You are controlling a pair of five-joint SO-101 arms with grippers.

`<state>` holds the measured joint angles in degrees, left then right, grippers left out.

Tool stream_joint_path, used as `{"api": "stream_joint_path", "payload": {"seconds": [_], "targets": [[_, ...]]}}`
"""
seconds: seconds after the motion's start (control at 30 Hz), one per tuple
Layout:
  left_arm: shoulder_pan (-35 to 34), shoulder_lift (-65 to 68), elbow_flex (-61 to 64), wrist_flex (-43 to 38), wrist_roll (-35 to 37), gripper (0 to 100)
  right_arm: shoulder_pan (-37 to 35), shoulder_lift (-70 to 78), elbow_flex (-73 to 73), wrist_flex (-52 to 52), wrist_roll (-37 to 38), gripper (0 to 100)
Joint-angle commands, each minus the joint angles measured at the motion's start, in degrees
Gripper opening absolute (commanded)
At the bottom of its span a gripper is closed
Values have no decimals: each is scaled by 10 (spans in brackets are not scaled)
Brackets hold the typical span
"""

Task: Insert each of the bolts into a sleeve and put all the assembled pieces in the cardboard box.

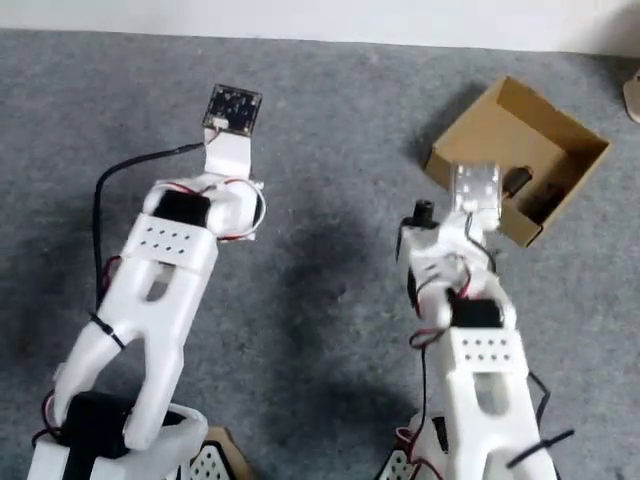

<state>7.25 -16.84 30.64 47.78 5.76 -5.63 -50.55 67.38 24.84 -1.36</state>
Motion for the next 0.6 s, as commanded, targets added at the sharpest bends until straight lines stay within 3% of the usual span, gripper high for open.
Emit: {"api": "stream_joint_path", "payload": {"seconds": [0.0, 0.1, 0.37, 0.57], "targets": [[19, -31, 22, -54, 91, 6, -7, -82, 45, -61, 9, 5], [21, -31, 25, -64, 141, 6, -7, -144, 92, -73, 9, 5], [32, -31, -43, -84, 88, 6, -8, -242, 153, -72, 9, 5], [58, -31, -54, -178, 84, 6, -29, -266, 202, -73, 9, 5]]}}
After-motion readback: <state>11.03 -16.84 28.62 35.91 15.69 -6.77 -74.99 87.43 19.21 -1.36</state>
